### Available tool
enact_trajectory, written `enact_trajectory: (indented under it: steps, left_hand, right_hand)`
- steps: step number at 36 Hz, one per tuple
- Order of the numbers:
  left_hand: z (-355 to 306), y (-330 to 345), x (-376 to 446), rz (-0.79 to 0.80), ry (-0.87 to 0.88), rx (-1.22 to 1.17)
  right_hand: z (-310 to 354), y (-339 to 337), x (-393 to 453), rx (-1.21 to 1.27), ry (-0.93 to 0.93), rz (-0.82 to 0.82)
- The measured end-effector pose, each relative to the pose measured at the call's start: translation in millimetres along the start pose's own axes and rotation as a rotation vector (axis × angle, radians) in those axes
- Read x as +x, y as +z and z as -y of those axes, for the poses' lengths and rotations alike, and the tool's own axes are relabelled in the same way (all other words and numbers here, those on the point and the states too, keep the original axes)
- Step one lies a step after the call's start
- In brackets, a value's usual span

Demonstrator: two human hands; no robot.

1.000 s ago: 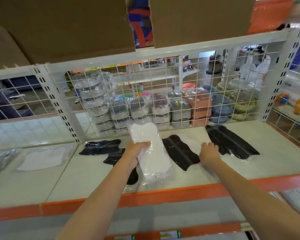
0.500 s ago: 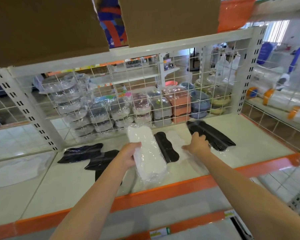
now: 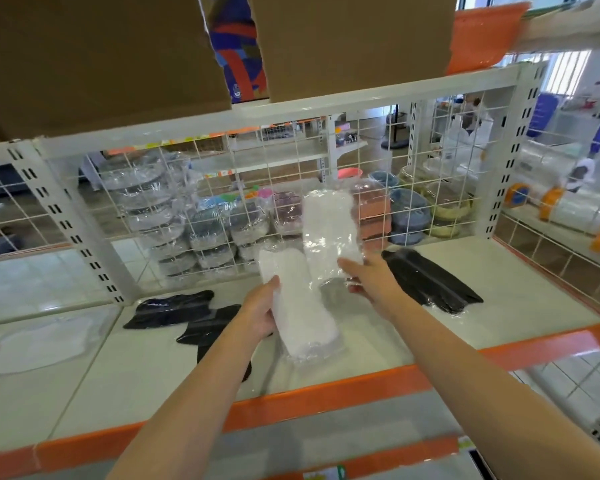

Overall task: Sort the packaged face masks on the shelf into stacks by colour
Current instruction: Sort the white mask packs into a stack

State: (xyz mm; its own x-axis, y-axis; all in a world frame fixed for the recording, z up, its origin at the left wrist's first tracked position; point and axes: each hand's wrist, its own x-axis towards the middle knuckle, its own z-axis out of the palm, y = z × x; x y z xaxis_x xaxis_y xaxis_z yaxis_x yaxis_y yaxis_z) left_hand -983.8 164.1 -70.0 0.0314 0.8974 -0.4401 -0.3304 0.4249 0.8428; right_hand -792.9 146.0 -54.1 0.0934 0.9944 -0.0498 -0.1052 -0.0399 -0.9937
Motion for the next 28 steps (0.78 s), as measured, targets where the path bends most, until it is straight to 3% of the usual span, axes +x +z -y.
enact_trajectory:
  steps: [2,5,10,14,16,22,28]
  left_hand:
    - [-3,0,1,0.076,0.015,-0.062]
    - [-8,0,-1,0.233,0.047,-0.068]
    - [-12,-2,0,0.112,0.204,0.103]
    - [-19,-1,-3,0.070,0.317,0.165]
    - [-23,0,-7,0.066,0.372,0.187]
    - [-14,-6,-8,0.112,0.407,0.389]
    - [-7,4,-3,-0.039,0.398,0.348]
  right_hand:
    - [2,8,-4,-0.076,0.085,0.175]
    - [-3,22,-7,-0.379,0.126,0.335]
    - [-17,40,1,-0.630,0.059,0.337]
    - [-22,44,13,-0.592,-0.016,0.116]
    - [-21,44,17,-0.543,-0.013,0.089]
    - [-21,41,17,-0.555,-0.049,0.172]
    - [-20,37,12,-0.488,0.001,0.312]
